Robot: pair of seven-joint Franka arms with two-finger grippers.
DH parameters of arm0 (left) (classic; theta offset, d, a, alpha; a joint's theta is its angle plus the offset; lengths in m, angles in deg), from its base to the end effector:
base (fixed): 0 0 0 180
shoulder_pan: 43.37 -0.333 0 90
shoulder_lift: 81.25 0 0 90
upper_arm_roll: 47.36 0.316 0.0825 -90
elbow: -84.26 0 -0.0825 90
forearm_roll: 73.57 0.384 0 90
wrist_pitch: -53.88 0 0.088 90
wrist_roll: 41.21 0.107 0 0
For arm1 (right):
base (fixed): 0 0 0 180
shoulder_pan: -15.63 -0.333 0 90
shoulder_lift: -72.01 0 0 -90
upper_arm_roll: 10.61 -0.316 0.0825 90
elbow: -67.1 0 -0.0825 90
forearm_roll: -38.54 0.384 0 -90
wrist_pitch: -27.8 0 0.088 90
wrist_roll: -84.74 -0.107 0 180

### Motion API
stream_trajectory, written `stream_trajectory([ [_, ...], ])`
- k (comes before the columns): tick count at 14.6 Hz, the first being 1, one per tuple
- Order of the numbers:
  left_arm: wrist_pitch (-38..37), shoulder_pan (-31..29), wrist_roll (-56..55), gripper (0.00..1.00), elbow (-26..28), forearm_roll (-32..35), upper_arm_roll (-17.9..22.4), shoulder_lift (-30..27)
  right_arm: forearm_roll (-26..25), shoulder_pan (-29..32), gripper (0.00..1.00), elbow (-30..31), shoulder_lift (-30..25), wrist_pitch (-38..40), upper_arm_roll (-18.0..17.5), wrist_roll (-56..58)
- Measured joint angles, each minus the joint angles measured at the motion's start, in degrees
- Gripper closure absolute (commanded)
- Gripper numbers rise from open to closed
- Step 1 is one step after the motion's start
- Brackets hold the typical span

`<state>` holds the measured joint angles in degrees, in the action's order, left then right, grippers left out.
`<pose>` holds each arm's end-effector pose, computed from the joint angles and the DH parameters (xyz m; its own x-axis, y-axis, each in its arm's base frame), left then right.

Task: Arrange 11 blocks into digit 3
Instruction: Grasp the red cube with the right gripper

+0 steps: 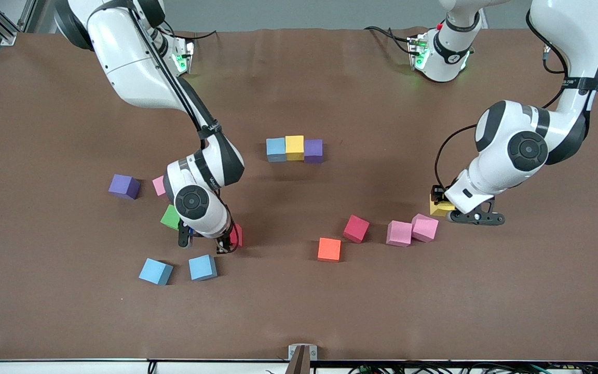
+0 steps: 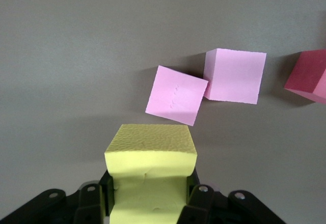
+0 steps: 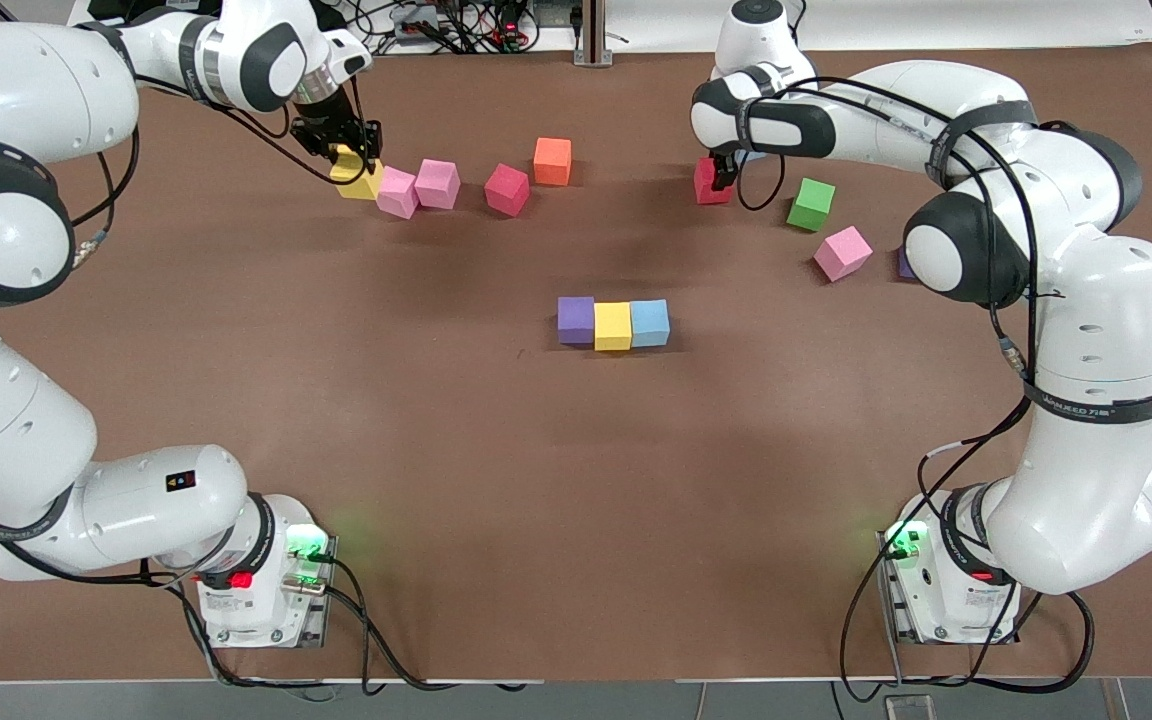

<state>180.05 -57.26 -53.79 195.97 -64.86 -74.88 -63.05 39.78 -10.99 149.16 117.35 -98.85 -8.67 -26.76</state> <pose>0.5929 -0.1256 0.3319 0.9954 -0.0913 -0.0282 -0.0908 -0.9957 0.0188 0.6561 0.3073 0.2208 0.0524 -0.9986 0.0110 -0.9986 -0.0523 0.0092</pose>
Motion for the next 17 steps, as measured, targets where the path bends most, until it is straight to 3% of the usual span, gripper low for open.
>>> stream_trajectory([
  [7, -0.1, -0.2, 0.2, 0.67, 0.0, 0.0, 0.1, 0.0, 0.0, -2.7, 0.73, 6.1, -6.0, 0.7, -0.7, 5.9],
  [11, -0.2, -0.2, 0.2, 0.66, 0.1, 0.0, 0.1, 0.2, -0.1, -5.8, 0.73, 6.8, -6.3, 0.8, -0.9, 20.0],
  [17, -0.2, -0.2, 0.2, 0.66, 0.1, 0.0, 0.1, 0.4, -0.8, -9.8, 0.85, 8.3, -6.9, 2.5, -1.0, 41.4],
])
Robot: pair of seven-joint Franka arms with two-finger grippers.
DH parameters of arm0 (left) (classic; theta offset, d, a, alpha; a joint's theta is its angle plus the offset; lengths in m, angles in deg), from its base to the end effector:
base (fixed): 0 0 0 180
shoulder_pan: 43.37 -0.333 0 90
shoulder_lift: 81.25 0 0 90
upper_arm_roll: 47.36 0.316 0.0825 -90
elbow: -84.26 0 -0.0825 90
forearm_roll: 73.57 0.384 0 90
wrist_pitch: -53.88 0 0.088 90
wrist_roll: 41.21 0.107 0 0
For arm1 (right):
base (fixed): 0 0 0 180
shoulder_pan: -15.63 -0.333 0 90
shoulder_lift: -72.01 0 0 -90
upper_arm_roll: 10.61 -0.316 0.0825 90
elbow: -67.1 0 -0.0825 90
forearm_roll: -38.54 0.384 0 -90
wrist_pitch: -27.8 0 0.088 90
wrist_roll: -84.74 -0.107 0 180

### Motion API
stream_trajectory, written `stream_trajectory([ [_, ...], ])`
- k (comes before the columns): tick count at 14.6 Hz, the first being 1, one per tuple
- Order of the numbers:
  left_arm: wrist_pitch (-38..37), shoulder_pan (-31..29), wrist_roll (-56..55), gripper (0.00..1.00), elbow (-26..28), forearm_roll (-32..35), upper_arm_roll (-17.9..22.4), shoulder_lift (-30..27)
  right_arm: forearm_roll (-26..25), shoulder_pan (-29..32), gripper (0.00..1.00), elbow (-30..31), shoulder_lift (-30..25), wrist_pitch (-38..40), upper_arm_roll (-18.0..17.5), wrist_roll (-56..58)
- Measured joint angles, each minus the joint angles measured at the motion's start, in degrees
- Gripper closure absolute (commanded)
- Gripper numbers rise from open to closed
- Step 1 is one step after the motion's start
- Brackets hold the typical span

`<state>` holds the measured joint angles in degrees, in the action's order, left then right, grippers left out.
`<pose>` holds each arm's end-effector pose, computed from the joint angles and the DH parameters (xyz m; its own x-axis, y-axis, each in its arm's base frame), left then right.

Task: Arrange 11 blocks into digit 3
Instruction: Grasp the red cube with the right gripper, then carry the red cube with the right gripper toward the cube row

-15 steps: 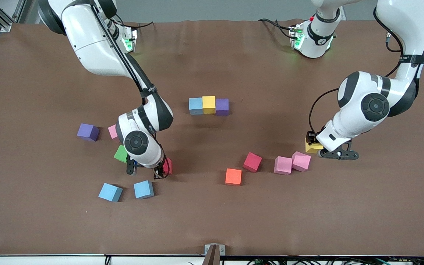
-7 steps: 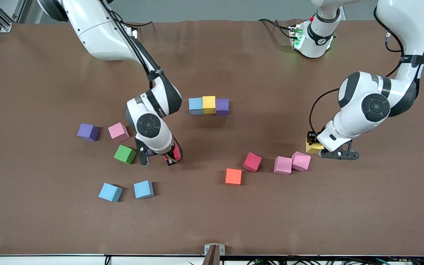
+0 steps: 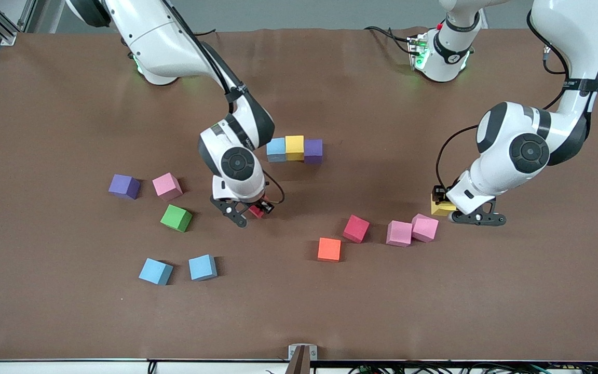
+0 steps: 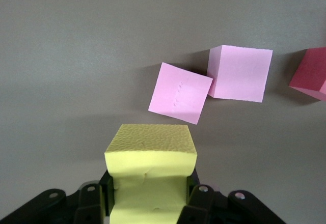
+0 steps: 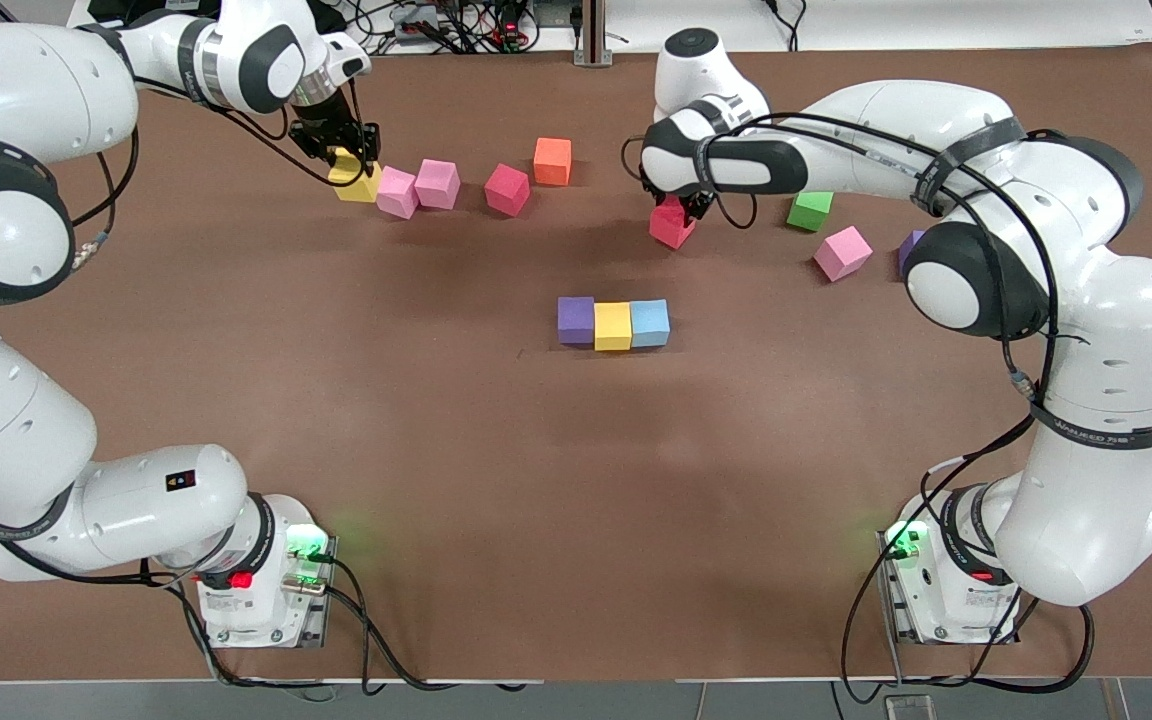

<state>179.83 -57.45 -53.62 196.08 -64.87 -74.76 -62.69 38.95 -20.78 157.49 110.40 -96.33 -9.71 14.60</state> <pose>0.5925 -0.1223 0.3272 0.9952 -0.0892 -0.0400 -0.0885 -0.9959 0.0194 0.5615 0.4027 0.2395 0.8214 -0.5699 -0.0236 -0.5668 -0.8202 0.0776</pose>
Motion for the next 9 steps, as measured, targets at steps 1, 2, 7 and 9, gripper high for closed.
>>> stream_trajectory([
  [1, 0.0, 0.0, 0.0, 0.66, 0.0, 0.0, 0.0, 0.0, -0.5, -0.5, 0.9, 1.1, -0.8, -0.1, 0.0, 1.8],
  [2, 0.0, 0.0, 0.0, 0.66, 0.0, 0.0, 0.0, 0.0, -0.7, -0.9, 0.97, 2.2, -1.6, -0.3, 0.0, 3.2],
  [7, -0.2, 0.0, 0.0, 0.66, 0.1, 0.0, 0.0, 0.4, -0.8, -2.5, 0.98, 5.7, -3.9, -2.2, 0.0, 7.1],
  [9, -0.2, 0.0, 0.0, 0.66, 0.1, 0.0, 0.0, 0.7, -0.8, -3.2, 0.98, 7.7, -4.1, -6.5, 0.0, 9.3],
])
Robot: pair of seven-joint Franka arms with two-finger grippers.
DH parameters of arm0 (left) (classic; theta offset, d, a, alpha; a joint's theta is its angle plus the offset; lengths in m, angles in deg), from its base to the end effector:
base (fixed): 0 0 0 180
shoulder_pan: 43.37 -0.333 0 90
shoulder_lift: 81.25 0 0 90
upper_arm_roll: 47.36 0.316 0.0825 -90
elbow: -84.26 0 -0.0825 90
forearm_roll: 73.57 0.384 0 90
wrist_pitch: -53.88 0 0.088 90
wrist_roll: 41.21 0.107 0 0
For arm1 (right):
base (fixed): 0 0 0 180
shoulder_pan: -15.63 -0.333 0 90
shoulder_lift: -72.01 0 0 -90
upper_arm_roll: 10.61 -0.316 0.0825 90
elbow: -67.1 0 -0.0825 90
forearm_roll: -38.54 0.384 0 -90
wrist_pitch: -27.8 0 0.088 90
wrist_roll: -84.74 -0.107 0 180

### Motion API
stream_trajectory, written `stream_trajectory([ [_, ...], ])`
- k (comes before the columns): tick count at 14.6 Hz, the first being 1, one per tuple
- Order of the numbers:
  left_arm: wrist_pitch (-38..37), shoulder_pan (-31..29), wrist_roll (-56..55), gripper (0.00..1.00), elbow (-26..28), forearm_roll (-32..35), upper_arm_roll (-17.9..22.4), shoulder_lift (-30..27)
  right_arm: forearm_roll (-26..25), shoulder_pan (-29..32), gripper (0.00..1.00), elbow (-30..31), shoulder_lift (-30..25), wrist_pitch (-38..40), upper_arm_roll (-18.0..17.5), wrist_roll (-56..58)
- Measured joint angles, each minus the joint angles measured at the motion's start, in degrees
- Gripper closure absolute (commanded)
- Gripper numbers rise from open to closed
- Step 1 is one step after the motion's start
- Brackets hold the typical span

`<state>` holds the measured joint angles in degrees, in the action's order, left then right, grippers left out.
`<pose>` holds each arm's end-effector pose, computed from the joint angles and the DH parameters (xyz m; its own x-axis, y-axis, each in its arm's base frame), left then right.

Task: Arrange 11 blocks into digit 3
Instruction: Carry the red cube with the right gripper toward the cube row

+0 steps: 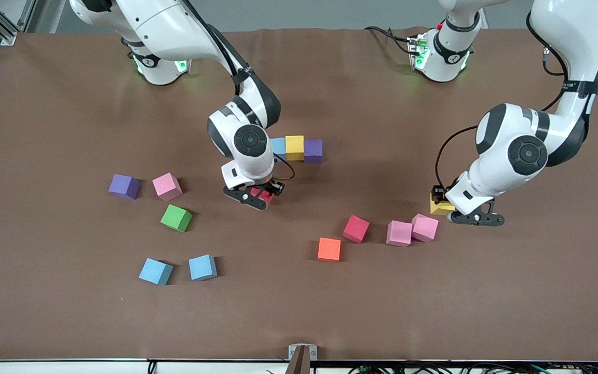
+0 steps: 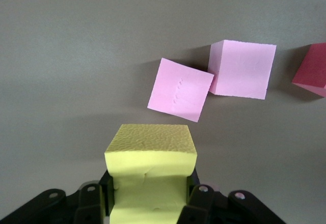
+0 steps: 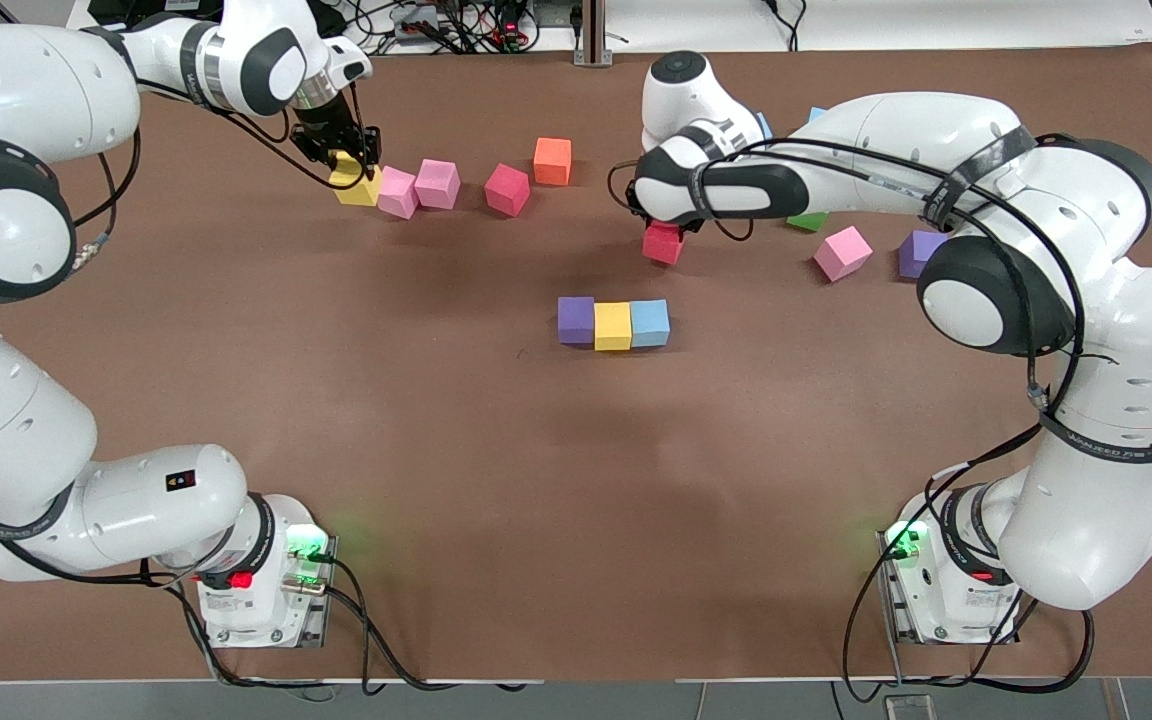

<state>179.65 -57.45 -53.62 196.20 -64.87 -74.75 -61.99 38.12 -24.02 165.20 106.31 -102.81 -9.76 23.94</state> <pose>0.5915 -0.1222 0.3194 0.9944 -0.0896 -0.0566 -0.0884 -0.9958 0.0225 0.5217 0.4205 0.2399 0.9299 -0.3679 -0.0032 -0.3676 -0.9294 0.0340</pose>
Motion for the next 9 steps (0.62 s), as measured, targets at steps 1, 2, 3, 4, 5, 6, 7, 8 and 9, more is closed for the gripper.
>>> stream_trajectory([
  [1, 0.0, 0.0, 0.0, 0.66, 0.0, 0.0, 0.0, 0.2, 0.0, -0.2, 0.98, 1.7, -0.4, -2.1, 0.0, 1.5],
  [2, 0.0, 0.0, 0.0, 0.66, 0.0, 0.0, 0.0, 0.4, 0.0, -0.4, 0.98, 3.4, -1.0, -3.5, 0.0, 2.9],
  [3, 0.0, 0.0, 0.0, 0.66, 0.0, 0.0, 0.0, 0.5, 0.0, -0.6, 0.98, 4.9, -1.6, -4.2, 0.0, 3.9],
  [4, 0.0, 0.0, 0.0, 0.66, 0.0, 0.0, 0.0, 0.5, -0.1, -1.0, 0.98, 6.0, -2.3, -4.4, 0.0, 5.2],
  [5, 0.0, 0.0, 0.0, 0.66, 0.0, 0.0, 0.0, 0.5, -0.2, -1.4, 0.98, 6.7, -2.8, -4.4, 0.0, 7.9],
  [6, 0.0, 0.0, 0.0, 0.66, 0.0, 0.0, 0.0, 0.5, -0.2, -1.6, 0.98, 7.2, -3.2, -4.4, 0.0, 11.1],
  [7, 0.0, 0.0, 0.0, 0.66, 0.0, 0.0, 0.0, 0.5, -0.2, -1.7, 0.98, 7.6, -3.7, -4.4, 0.0, 13.4],
  [8, 0.0, 0.0, 0.0, 0.66, 0.0, 0.0, 0.0, 0.5, -0.2, -1.7, 0.98, 8.1, -4.2, -4.4, 0.0, 14.6],
  [9, 0.0, 0.0, 0.0, 0.66, 0.0, 0.0, 0.0, 0.5, -0.2, -1.9, 0.98, 8.4, -4.5, -4.4, 0.0, 15.2],
])
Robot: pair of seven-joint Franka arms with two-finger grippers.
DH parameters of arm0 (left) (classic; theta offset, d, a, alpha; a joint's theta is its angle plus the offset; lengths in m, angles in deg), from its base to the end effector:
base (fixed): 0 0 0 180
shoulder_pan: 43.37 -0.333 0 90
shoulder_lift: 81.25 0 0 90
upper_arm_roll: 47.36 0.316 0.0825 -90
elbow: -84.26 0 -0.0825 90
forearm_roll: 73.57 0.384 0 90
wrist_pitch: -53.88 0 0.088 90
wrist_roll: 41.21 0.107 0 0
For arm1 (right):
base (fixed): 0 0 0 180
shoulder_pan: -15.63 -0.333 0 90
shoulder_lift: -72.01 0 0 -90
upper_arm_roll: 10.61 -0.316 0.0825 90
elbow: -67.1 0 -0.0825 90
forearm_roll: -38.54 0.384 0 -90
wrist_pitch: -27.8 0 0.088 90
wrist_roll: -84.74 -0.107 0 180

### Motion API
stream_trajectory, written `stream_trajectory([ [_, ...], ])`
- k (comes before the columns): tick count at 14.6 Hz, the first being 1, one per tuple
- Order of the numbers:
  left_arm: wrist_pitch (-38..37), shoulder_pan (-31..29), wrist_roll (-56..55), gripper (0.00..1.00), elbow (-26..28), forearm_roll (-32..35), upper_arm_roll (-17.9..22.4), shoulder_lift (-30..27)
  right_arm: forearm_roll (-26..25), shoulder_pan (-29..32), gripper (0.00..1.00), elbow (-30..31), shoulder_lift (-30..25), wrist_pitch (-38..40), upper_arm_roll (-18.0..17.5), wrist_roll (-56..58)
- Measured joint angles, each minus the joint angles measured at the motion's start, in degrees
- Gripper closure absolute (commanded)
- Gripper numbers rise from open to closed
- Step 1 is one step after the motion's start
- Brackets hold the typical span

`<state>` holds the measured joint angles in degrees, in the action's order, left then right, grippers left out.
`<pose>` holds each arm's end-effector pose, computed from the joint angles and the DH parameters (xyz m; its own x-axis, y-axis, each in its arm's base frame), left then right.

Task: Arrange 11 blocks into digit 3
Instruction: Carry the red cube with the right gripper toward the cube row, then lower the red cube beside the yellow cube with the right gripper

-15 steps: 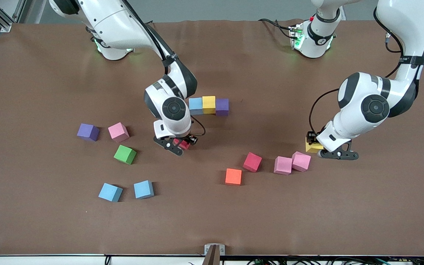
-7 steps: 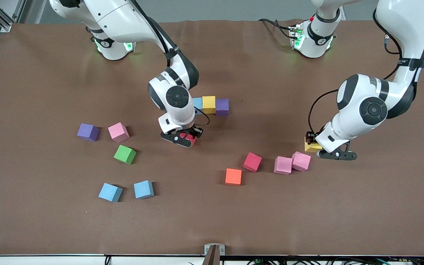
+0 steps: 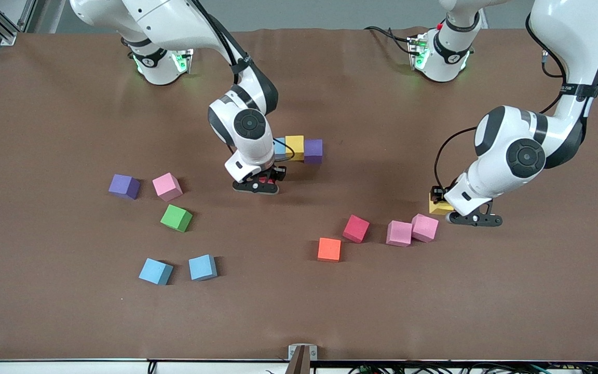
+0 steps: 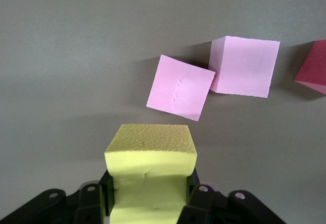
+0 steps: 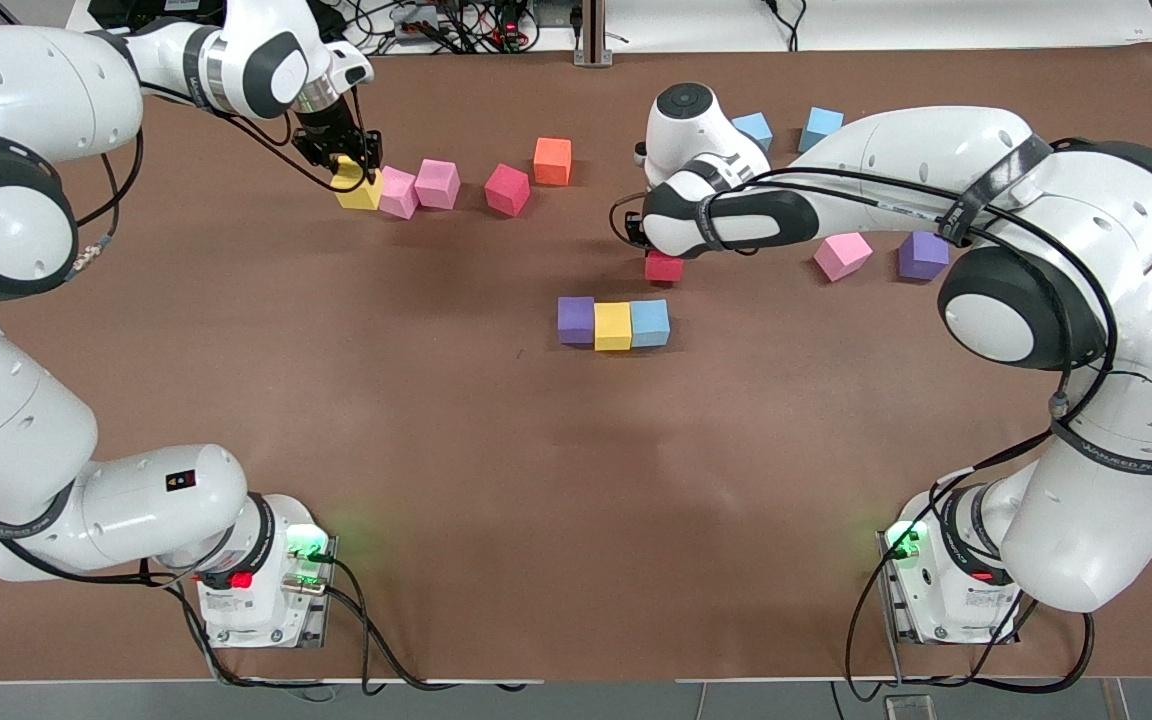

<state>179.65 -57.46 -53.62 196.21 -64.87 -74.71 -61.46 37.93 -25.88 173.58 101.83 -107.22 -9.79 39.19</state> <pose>0.5914 -0.1217 0.3142 0.9939 -0.0889 -0.0656 -0.0874 -0.9959 0.0253 0.4845 0.4171 0.2366 0.9971 -0.0754 -0.0053 -0.0752 -0.9968 0.0261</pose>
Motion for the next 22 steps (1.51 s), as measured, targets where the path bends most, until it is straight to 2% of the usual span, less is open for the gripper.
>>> stream_trajectory([
  [9, 0.0, 0.0, 0.0, 0.66, 0.0, 0.0, 0.0, 0.2, 0.0, -2.8, 0.98, 1.6, -0.9, -0.2, -0.1, 0.5],
  [13, 0.0, 0.0, 0.0, 0.66, 0.0, 0.0, 0.0, 0.2, 0.0, -2.8, 0.98, 4.2, -0.9, -4.1, -0.1, 0.5],
  [22, 0.0, 0.0, 0.0, 0.66, 0.1, 0.0, 0.0, 0.3, 0.1, -3.2, 0.98, 4.5, -0.9, -5.4, -0.2, -0.9],
])
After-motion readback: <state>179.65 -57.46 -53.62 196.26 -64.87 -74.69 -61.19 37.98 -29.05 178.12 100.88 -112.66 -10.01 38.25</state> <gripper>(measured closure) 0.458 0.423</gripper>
